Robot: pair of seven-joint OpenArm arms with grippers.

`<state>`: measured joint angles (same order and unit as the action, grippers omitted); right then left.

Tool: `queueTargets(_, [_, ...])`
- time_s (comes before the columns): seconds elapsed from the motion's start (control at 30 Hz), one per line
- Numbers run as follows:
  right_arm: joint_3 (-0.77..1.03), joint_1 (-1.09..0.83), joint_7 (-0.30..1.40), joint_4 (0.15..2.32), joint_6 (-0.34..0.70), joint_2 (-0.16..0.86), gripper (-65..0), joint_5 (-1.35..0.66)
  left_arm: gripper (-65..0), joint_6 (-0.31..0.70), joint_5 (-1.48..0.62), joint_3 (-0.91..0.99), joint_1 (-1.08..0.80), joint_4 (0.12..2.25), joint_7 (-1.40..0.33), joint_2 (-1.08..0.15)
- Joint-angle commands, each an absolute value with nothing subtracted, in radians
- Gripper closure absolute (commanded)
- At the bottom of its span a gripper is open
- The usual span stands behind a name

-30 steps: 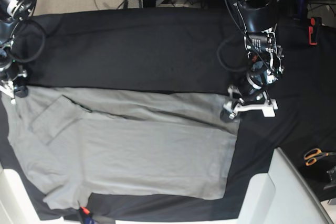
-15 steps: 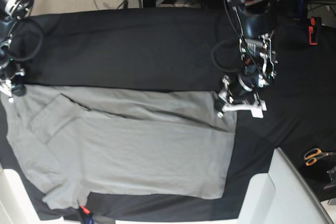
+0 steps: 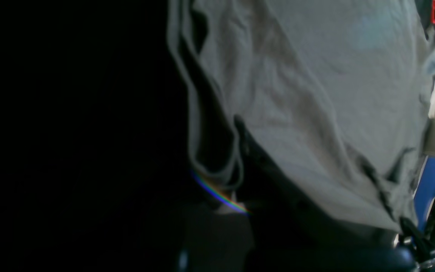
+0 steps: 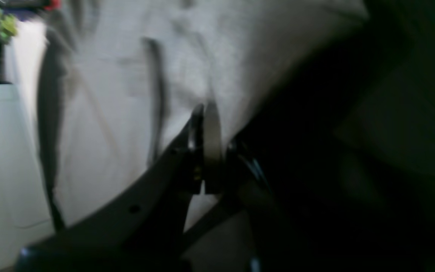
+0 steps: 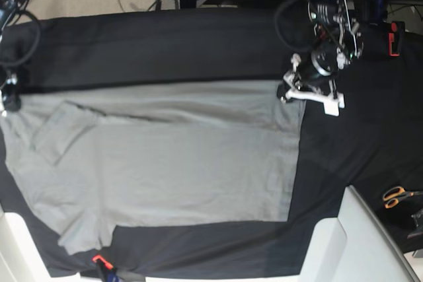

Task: Fold the T-shirt properly
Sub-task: 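Drag the shirt with both grippers toward the robot to reposition it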

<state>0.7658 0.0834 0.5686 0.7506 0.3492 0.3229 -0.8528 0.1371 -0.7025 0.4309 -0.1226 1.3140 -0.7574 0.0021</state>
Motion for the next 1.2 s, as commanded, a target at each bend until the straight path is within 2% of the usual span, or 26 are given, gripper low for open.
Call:
queueTargets(0.0, [0.771, 0.077, 0.555, 0.769, 0.354, 0.344, -0.3, -0.866, 0.0, 0.142, -0.711, 0.433, -0.133, 1.349, -0.748, -0.007])
queueTargets(0.47, [0.771, -0.131, 0.567, 1.017, 0.354, 0.265, -0.3, -0.866, 0.0, 0.142, -0.711, 0.467, -0.358, 1.523, -0.746, -0.008])
queueTargets(0.87, [0.773, -0.292, 0.567, 1.171, 0.354, 0.176, -0.3, -0.868, 0.0, 0.142, -0.71, 0.469, -0.427, 1.549, -0.74, -0.028])
queueTargets(1.17, [0.773, -0.366, 0.567, 1.201, 0.354, 0.173, -0.3, -0.918, 0.0, 0.142, -0.705, 0.469, -0.461, 1.56, -0.739, -0.051])
